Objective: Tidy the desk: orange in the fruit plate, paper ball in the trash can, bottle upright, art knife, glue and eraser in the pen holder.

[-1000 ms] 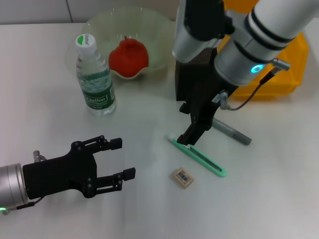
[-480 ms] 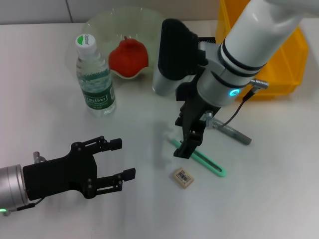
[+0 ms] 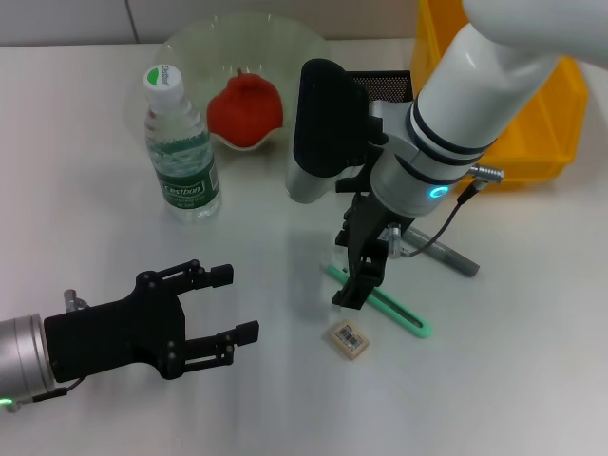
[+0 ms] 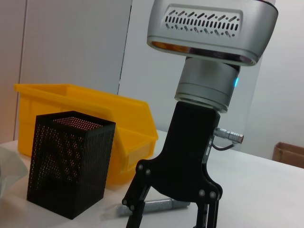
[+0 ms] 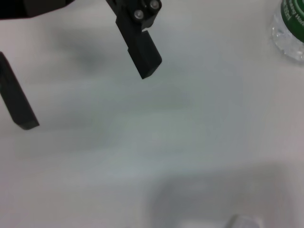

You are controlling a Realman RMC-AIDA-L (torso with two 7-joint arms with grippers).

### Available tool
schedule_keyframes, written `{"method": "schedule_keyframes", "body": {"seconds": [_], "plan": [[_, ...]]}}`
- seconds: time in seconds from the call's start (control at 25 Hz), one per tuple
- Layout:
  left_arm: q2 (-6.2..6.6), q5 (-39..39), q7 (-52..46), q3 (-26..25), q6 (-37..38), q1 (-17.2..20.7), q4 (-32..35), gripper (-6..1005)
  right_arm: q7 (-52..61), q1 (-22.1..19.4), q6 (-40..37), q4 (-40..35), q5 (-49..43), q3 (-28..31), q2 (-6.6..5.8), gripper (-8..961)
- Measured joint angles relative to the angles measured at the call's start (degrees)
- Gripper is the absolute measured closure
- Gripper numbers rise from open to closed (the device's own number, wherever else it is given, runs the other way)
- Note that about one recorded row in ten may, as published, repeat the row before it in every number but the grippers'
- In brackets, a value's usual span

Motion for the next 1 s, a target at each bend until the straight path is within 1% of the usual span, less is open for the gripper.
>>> {"method": "schedule_keyframes", "body": {"seconds": [1.0], "plan": [[-0.14, -0.1, 0.1, 0.0, 0.18, -0.1, 0.0, 214, 0.09, -0.07, 0.2, 0.75, 0.08, -1.55, 0.0, 136]]}}
